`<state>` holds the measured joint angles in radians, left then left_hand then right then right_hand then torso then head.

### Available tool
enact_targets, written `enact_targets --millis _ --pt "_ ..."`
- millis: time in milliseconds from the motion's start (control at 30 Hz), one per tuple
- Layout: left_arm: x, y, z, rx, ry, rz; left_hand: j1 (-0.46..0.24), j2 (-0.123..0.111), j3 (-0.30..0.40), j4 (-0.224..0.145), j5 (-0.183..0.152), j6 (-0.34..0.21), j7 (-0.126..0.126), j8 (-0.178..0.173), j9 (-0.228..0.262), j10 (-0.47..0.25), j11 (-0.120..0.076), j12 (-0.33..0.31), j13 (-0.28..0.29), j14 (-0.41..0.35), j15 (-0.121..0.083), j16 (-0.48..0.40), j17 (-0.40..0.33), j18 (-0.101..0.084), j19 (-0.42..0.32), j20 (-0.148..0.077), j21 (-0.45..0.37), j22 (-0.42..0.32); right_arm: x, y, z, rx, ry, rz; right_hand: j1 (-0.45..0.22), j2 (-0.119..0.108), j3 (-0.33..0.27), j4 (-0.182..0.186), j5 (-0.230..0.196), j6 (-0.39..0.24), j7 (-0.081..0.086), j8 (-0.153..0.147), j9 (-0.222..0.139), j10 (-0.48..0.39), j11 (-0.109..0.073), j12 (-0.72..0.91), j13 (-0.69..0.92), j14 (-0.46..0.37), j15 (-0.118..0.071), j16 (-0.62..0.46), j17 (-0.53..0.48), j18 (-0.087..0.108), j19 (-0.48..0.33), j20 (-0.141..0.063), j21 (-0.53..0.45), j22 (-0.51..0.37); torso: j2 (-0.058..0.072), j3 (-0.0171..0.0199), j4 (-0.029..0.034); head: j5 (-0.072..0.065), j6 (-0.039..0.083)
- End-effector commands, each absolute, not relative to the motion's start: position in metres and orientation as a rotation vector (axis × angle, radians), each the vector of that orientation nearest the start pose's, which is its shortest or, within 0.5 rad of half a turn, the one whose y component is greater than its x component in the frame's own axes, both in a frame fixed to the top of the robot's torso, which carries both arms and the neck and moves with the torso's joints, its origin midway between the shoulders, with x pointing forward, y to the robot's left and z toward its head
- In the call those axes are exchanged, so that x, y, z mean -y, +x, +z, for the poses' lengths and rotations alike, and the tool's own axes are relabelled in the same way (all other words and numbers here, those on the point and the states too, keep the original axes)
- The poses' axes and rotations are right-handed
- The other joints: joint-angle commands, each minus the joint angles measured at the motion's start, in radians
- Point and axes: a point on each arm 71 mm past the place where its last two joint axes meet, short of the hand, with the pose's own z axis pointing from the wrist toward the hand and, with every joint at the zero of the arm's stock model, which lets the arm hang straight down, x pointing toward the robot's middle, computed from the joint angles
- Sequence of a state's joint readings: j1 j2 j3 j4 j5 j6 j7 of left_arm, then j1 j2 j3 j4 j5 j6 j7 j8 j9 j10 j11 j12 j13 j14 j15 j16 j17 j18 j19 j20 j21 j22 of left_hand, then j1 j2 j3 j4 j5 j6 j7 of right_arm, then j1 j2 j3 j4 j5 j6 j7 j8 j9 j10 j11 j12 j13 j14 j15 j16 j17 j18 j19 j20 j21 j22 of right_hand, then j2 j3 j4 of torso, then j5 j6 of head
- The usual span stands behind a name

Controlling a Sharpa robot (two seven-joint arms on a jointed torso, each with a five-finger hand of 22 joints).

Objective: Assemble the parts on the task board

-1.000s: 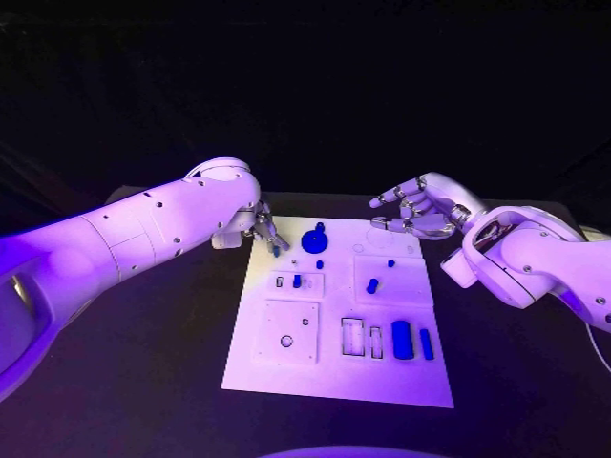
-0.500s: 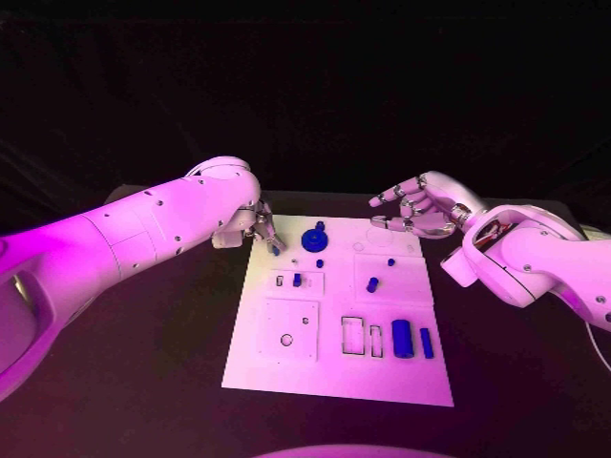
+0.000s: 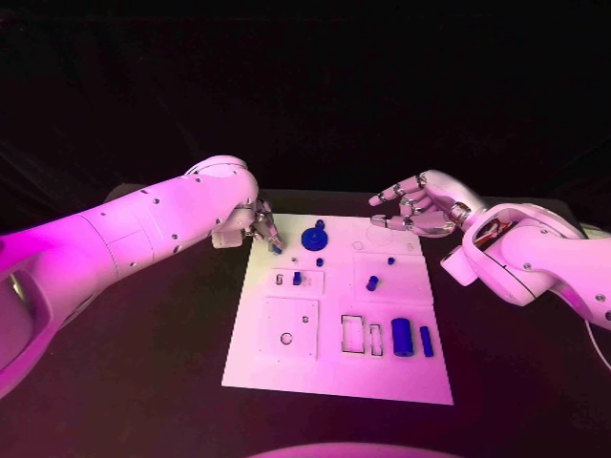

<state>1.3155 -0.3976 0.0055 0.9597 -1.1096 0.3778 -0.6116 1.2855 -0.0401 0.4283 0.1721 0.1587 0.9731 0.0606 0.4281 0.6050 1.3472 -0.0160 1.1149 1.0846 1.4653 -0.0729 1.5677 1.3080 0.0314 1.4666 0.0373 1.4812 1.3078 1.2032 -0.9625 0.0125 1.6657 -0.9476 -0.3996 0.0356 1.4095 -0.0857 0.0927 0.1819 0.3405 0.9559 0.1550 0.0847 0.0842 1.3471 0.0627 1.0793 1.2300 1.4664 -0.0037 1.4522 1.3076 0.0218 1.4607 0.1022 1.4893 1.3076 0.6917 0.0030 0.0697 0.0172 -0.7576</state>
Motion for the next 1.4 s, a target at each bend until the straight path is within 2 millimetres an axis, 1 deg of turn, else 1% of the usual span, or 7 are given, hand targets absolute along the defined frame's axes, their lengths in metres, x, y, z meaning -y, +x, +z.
enact_targets --millis 33,200,600,767,1000,1133,1400 --pt "-0.147 0.577 -0.186 -2.363 -0.19 -0.281 -0.023 -0.009 0.154 -0.135 0.026 0.001 0.002 0.009 0.006 0.005 0.003 -0.006 -0.002 0.106 0.005 0.003 0.263 -0.002 0.041 0.004 -0.004 0.174 0.218 0.466 -0.15 -1.621 0.286 1.01 0.005 0.003 -0.003 0.0 0.006 0.007 -0.002 -0.002 -0.001 -0.003 -0.001 -0.003 -0.001 0.063 -0.007 -0.002 0.083 0.015 -0.004 -0.001 -0.004 0.127 -0.001 0.0007 0.001 0.001 0.0" --pt "-0.148 0.572 -0.183 -2.34 -0.201 -0.337 -0.047 -0.029 0.192 -0.154 0.066 0.004 0.001 0.022 0.014 0.008 0.002 -0.009 -0.006 0.106 0.004 0.003 0.263 -0.002 0.041 0.003 -0.005 0.175 0.219 0.465 -0.15 -1.623 0.286 1.009 0.005 0.003 -0.003 0.0 0.006 0.007 -0.002 -0.002 -0.001 -0.003 -0.001 -0.003 -0.001 0.063 -0.007 -0.002 0.083 0.015 -0.004 -0.001 -0.004 0.127 -0.002 0.0012 0.0013 0.003 0.001" --pt "-0.155 0.544 -0.173 -2.229 -0.165 -0.44 -0.079 -0.054 0.233 -0.18 0.124 0.02 -0.005 0.034 0.017 0.024 -0.003 0.005 0.005 0.106 0.001 0.003 0.263 -0.006 0.052 0.0 0.01 0.19 0.22 0.465 -0.151 -1.626 0.291 1.006 0.004 0.003 -0.003 0.0 0.007 0.008 -0.002 -0.002 -0.001 -0.003 -0.001 -0.003 0.0 0.063 -0.007 -0.002 0.083 0.015 -0.004 -0.001 -0.004 0.127 -0.006 0.0037 0.007 0.008 -0.004" --pt "-0.161 0.53 -0.18 -2.183 -0.155 -0.45 -0.083 -0.057 0.237 -0.182 0.129 0.023 -0.006 0.035 0.016 0.027 -0.004 0.007 0.007 0.106 0.0 0.003 0.263 -0.008 0.055 -0.001 0.014 0.194 0.221 0.465 -0.151 -1.627 0.293 1.005 0.004 0.003 -0.003 0.0 0.007 0.008 -0.002 -0.002 -0.001 -0.003 -0.001 -0.003 0.0 0.063 -0.007 -0.002 0.083 0.015 -0.004 -0.001 -0.004 0.127 -0.008 0.0047 0.0087 0.008 -0.008" --pt "-0.166 0.514 -0.191 -2.137 -0.144 -0.458 -0.088 -0.062 0.245 -0.187 0.132 0.029 -0.008 0.036 0.015 0.032 -0.006 0.011 0.01 0.106 -0.001 0.003 0.263 -0.01 0.06 -0.002 0.021 0.201 0.222 0.465 -0.152 -1.626 0.293 1.003 0.004 0.003 -0.003 0.0 0.007 0.008 -0.002 -0.002 -0.001 -0.003 -0.001 -0.003 0.0 0.063 -0.007 -0.002 0.083 0.015 -0.004 -0.001 -0.004 0.127 -0.009 0.0028 0.0119 0.008 -0.011" --pt "-0.168 0.507 -0.199 -2.131 -0.149 -0.465 -0.091 -0.064 0.251 -0.19 0.134 0.032 -0.009 0.037 0.014 0.034 -0.007 0.013 0.012 0.106 -0.002 0.003 0.263 -0.011 0.062 -0.003 0.025 0.204 0.223 0.465 -0.152 -1.627 0.294 1.003 0.004 0.003 -0.003 0.0 0.007 0.008 -0.002 -0.002 -0.001 -0.003 -0.001 -0.003 0.0 0.063 -0.007 -0.002 0.083 0.015 -0.004 -0.001 -0.004 0.127 -0.009 0.0012 0.0106 0.01 -0.012" --pt "-0.168 0.502 -0.207 -2.143 -0.15 -0.467 -0.095 -0.068 0.259 -0.193 0.137 0.036 -0.01 0.037 0.013 0.037 -0.009 0.014 0.013 0.106 -0.003 0.003 0.263 -0.012 0.064 -0.005 0.027 0.206 0.223 0.464 -0.153 -1.629 0.295 1.003 0.004 0.003 -0.004 0.0 0.008 0.008 -0.002 -0.002 -0.001 -0.003 -0.001 -0.003 -0.001 0.063 -0.007 -0.002 0.082 0.015 -0.004 -0.001 -0.004 0.127 -0.007 0.0025 0.0084 0.011 -0.014"
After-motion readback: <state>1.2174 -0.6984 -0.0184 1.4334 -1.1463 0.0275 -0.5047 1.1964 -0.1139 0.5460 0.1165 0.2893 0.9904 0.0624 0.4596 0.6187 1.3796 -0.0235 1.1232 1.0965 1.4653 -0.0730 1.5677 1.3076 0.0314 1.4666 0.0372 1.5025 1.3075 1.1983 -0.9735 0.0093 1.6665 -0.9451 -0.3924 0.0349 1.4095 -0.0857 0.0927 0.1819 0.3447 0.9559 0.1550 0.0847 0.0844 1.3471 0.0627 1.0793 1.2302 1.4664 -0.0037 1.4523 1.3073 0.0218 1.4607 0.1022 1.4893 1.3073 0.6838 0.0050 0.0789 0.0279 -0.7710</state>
